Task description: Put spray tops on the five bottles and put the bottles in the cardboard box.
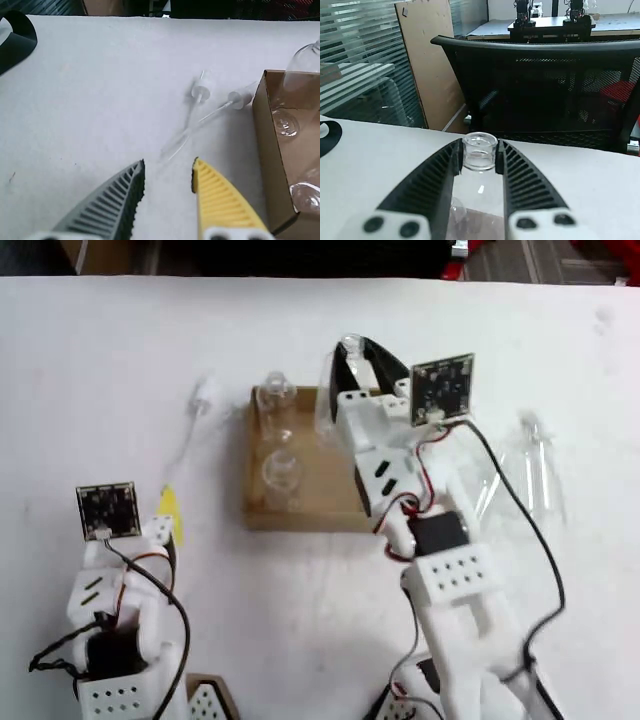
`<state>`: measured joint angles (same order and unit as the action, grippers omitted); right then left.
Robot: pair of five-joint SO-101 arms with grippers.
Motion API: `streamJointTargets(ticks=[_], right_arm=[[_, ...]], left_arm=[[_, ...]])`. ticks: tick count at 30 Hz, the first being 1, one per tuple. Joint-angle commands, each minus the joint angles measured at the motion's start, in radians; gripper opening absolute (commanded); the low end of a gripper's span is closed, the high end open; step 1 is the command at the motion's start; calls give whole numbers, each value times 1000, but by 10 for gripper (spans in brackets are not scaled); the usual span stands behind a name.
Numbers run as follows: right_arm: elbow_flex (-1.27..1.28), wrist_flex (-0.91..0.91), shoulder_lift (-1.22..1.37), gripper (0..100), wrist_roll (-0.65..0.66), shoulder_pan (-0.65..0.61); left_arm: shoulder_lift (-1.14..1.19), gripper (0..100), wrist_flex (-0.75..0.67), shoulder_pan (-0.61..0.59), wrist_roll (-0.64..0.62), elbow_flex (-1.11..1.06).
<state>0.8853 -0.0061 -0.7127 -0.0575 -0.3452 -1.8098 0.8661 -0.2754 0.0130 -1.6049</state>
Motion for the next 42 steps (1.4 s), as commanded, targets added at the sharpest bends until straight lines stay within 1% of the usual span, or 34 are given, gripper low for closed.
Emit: streamJointTargets(ticks=[1, 4, 8, 13, 18, 24, 27, 34, 42], right_arm=[[9, -170, 88, 16, 14, 18], [41, -248, 148, 16, 14, 18], [150, -355, 153, 16, 17, 18], [279, -613, 203, 16, 138, -13], [287, -737, 352, 16, 155, -24], [296, -967, 536, 16, 161, -30], [296, -1047, 610, 16, 161, -31], [296, -1113, 704, 16, 164, -68], [298, -1106, 714, 16, 164, -62]], left_arm=[[-12, 158, -25, 13, 12, 11], [-12, 158, -25, 12, 12, 11], [-12, 158, -26, 12, 12, 11], [-12, 158, -43, 15, 12, 9], [-12, 158, -43, 15, 12, 9], [-12, 158, -41, 15, 12, 9], [-12, 158, -41, 15, 12, 9], [-12, 158, -43, 15, 12, 9], [-12, 158, -43, 15, 12, 9]])
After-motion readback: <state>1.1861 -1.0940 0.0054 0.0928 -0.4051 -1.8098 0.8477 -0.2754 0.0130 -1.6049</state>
